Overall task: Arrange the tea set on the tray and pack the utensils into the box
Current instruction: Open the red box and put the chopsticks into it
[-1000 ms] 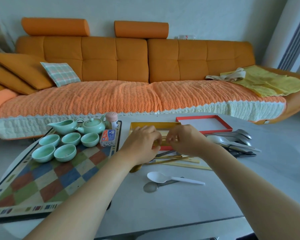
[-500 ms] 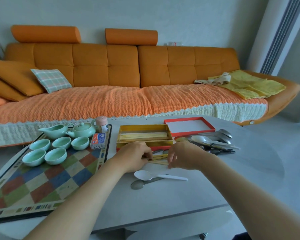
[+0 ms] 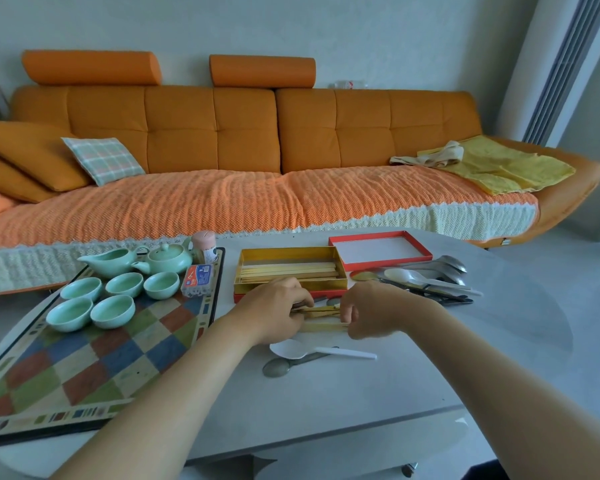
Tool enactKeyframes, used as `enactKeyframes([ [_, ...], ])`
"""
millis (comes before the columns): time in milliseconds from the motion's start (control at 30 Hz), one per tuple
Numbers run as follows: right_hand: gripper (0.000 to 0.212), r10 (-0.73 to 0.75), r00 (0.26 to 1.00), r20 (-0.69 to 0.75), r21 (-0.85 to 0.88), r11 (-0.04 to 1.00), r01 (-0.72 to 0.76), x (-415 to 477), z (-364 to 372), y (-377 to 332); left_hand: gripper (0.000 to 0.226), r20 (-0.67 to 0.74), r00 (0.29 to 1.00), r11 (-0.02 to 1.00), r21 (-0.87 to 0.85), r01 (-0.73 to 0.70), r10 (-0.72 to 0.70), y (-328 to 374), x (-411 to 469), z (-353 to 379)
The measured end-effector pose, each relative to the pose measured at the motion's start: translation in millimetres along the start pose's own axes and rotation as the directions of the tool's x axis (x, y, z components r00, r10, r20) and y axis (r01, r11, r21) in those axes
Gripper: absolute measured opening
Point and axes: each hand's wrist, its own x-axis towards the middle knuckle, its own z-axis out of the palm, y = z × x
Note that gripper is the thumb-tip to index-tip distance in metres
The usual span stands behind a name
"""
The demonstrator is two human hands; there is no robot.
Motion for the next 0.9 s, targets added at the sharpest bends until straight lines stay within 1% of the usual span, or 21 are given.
enactKeyframes([
  [100,0.019,0.012,0.999,-0.048,0.061,0.998,-0.009,1.8,-1.5,5.5,0.023,-0.006,1.000,0.998,-0.062,0.004,-0.004,4.9,1.4,-1.0],
  [167,0.015,0.019,0.992,-0.123,0.142,0.990,-0.002,5.2,-2.7,7.2,0.021,-0.017,1.000,0.992,-0.126,0.007,-0.010,7.7,1.9,-3.6],
  [233,0.010,0.042,0.977,-0.208,0.248,0.969,0.011,8.8,-5.1,5.7,0.015,-0.040,0.999,0.989,-0.146,0.023,-0.029,9.5,3.3,-9.5],
  [300,0.011,0.069,0.954,-0.292,0.334,0.942,0.034,13.5,-9.0,3.3,0.012,-0.101,0.993,0.990,-0.133,0.042,-0.055,8.7,6.1,-17.6],
  [367,0.015,0.085,0.928,-0.363,0.373,0.926,0.061,19.2,-13.4,2.1,0.014,-0.199,0.976,0.988,-0.138,0.065,-0.093,2.2,8.7,-25.5],
  [433,0.021,0.091,0.901,-0.425,0.336,0.940,0.064,27.4,-16.2,2.6,0.013,-0.282,0.945,0.977,-0.177,0.117,-0.164,-12.2,10.9,-32.1],
  [533,0.029,0.081,0.870,-0.486,0.240,0.970,0.044,45.8,-15.4,3.7,0.014,-0.348,0.906,0.960,-0.222,0.171,-0.241,-40.1,15.4,-34.3],
  [600,0.030,0.050,0.847,-0.530,0.188,0.980,0.060,59.9,-13.6,2.3,0.018,-0.390,0.889,0.969,-0.152,0.195,-0.240,-53.5,18.5,-31.8],
  [700,0.033,0.052,0.826,-0.561,0.160,0.986,0.047,81.2,-10.9,-1.4,0.026,-0.472,0.869,0.977,0.066,0.202,-0.148,-64.8,22.4,-25.2],
  [733,0.035,0.073,0.827,-0.558,0.163,0.986,0.023,87.6,-10.1,-2.8,0.029,-0.477,0.871,0.976,0.108,0.189,-0.116,-66.5,24.2,-23.3],
  [800,0.038,0.122,0.834,-0.538,0.165,0.986,-0.038,98.4,-8.8,-6.1,0.032,-0.418,0.905,0.980,0.127,0.150,-0.085,-67.3,27.9,-19.7],
  [900,0.040,0.155,0.841,-0.519,0.102,0.988,-0.118,112.6,-5.2,-10.9,0.038,-0.220,0.972,0.986,0.119,0.113,-0.085,-66.4,32.5,-12.4],
])
